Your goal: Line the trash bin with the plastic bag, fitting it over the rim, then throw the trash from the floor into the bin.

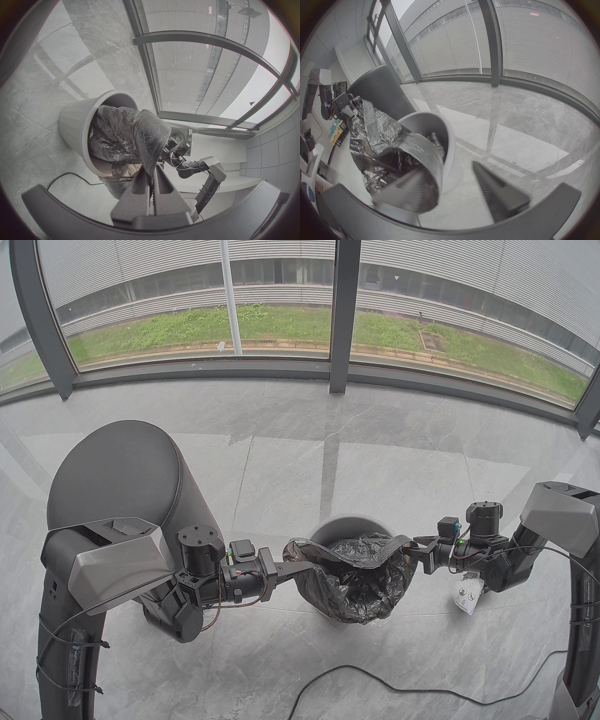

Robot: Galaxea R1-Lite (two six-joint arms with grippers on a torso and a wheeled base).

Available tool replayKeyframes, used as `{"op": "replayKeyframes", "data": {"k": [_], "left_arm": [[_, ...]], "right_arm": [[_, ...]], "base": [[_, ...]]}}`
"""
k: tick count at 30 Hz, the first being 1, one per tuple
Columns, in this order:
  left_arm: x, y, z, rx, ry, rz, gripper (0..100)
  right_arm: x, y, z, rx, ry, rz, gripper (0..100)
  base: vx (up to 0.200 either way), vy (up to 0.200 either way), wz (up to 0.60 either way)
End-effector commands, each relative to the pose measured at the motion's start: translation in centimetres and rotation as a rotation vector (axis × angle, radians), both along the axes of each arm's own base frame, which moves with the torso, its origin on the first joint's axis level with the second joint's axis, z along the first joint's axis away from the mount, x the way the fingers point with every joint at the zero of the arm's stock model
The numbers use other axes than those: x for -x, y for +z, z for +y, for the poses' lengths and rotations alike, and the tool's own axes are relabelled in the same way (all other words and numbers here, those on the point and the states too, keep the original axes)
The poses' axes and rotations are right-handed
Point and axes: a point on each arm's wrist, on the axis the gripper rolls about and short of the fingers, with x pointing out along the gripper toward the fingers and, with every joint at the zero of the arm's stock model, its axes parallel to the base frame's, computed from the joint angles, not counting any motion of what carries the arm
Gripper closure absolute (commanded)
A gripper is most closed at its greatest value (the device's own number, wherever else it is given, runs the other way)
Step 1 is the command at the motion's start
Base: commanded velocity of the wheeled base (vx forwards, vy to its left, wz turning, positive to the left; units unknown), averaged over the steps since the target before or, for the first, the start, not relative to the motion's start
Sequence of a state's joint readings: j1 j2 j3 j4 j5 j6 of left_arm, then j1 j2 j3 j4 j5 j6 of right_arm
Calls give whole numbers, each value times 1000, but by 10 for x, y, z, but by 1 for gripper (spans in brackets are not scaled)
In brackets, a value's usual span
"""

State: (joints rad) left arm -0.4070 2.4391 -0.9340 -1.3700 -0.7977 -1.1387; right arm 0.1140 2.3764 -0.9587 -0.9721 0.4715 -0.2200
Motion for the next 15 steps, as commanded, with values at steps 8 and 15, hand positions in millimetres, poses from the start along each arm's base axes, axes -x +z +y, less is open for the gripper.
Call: {"op": "replayKeyframes", "data": {"k": [8, 15], "left_arm": [[6, 28, -10, 28, -31, -76, 100], [4, 23, -12, 25, -31, -69, 100]], "right_arm": [[-5, -5, -33, 58, -100, -18, 0], [-2, 9, -25, 90, -57, -70, 0]], "base": [[0, 0, 0], [0, 0, 0]]}}
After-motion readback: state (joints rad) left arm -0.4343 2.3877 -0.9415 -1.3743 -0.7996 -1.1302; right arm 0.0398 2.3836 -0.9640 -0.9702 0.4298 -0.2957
